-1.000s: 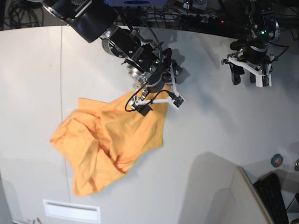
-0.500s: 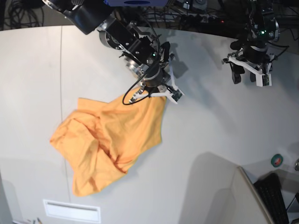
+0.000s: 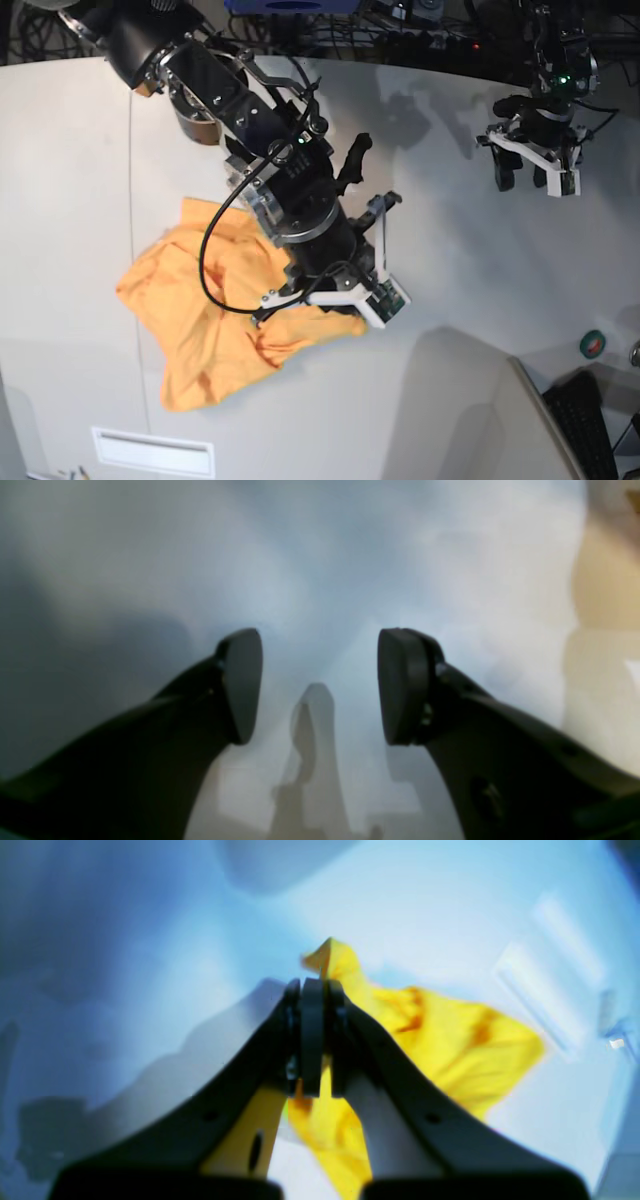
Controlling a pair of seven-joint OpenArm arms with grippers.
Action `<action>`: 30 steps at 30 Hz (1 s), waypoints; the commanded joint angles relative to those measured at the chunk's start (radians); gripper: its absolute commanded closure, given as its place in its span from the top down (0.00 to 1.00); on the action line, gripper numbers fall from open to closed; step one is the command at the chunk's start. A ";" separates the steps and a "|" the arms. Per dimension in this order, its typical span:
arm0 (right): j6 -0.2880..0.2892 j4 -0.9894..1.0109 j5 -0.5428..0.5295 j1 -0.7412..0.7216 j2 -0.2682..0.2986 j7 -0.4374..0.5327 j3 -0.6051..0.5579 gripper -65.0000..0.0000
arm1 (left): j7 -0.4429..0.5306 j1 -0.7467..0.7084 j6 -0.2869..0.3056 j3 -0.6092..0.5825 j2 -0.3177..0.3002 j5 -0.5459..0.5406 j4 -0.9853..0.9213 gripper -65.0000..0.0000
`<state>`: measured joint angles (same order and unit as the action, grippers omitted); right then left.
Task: Layout the t-shirt on the table in an organized manner, then fold the t-shirt properly
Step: 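Lower the shirt and pull it with the right gripper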
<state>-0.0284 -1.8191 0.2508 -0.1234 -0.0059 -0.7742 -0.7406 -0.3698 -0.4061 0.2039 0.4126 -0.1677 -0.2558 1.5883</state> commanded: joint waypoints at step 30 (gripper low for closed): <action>0.003 0.847 0.009 -0.546 0.264 0.305 0.682 0.68 | 0.021 -0.009 -0.005 0.004 -0.005 -0.001 -0.009 0.54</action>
<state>-0.0174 -0.9562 0.2527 -0.6304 0.2451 -0.4915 -0.0620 -0.3725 -0.4156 0.1993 0.4133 -0.1608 -0.2523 1.5612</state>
